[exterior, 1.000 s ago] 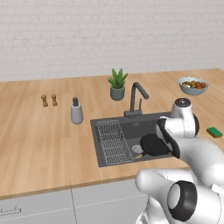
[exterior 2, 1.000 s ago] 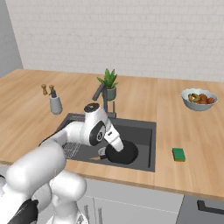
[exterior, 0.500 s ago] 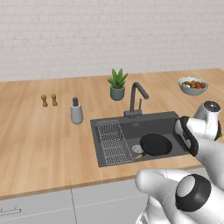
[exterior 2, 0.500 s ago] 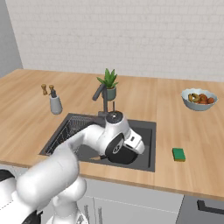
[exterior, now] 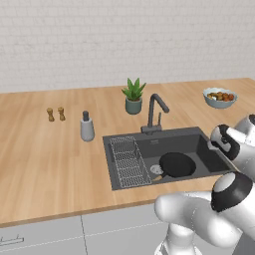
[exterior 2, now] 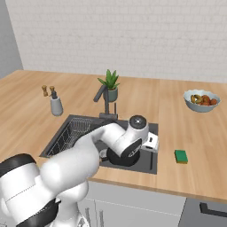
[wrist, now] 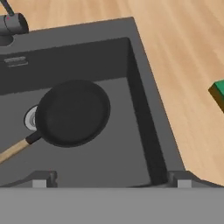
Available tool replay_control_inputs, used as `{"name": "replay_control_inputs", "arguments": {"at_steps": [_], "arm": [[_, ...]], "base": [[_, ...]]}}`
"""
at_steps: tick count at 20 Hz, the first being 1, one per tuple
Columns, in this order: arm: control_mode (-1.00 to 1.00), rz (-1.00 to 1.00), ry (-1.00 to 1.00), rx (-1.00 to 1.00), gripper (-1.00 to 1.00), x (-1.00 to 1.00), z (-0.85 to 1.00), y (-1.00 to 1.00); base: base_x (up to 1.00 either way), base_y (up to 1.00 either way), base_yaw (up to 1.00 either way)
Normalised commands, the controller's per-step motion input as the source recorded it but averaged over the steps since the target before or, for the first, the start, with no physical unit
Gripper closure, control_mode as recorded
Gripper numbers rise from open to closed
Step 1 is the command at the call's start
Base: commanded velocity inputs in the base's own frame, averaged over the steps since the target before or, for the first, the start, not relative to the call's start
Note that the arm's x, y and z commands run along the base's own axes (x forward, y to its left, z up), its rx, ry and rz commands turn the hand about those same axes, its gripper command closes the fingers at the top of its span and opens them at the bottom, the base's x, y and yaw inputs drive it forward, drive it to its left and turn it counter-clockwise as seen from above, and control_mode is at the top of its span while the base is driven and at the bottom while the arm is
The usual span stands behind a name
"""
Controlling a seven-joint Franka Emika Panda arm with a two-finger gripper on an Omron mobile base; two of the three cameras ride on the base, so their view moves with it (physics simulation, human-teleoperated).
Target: Pick the pan and sponge and place them into the sink. Then turn on the water.
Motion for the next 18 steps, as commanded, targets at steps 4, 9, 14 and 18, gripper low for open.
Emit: {"name": "replay_control_inputs", "arguments": {"at_steps": [4,9,14,18], "arm": [[-1.0,0.1,0.04,-0.03,-1.0,0.27,0.0,-0.04],[-1.0,0.0,0.07,-0.08,-1.0,0.08,0.0,-0.06],[-1.0,0.0,0.16,-0.08,-1.0,0.0,0.0,-0.14],[-1.0,0.0,0.18,0.0,-1.0,0.02,0.0,-0.35]], "base": [[0.0,0.0,0.0],[0.0,0.0,0.0],[0.0,0.0,0.0],[0.0,0.0,0.0]]}}
